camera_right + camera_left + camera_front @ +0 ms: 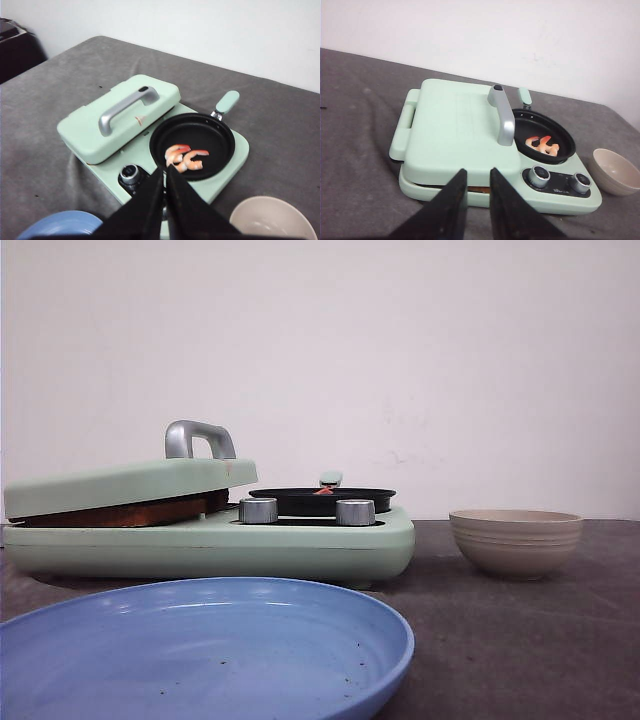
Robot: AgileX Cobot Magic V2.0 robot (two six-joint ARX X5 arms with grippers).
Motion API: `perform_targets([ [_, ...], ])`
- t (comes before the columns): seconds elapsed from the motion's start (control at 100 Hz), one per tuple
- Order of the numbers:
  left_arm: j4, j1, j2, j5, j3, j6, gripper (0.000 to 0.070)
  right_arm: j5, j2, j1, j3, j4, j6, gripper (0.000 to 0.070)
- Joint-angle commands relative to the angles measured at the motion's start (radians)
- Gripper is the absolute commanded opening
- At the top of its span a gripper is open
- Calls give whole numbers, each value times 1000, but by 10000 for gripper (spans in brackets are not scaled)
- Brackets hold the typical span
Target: Make breakfast with bread and shrimp
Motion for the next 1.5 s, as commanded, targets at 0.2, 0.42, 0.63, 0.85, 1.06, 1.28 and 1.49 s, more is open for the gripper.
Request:
perform_targets([
  [0.2,9,0,36,44,8,83,2,187,-182,99,-273,233,59,0],
  [0.42,9,1,4,85,7,60,3,266,-314,138,-482,248,126,0],
  [0.63,-42,1,-86,68,-16,59,2,346,-412,162,-657,301,202,0],
  [0.85,-27,0,-164,47,-51,4,3,388,-521,186,-752,293,225,0],
  [1.06,-20,0,-156,51,-57,-18,3,484,-562,187,-769,291,221,0],
  [1.28,-34,0,-156,51,-56,-47,3,506,-562,187,-769,275,225,0],
  [1.49,-28,0,-156,50,-56,-47,3,506,-562,187,-769,275,224,0],
])
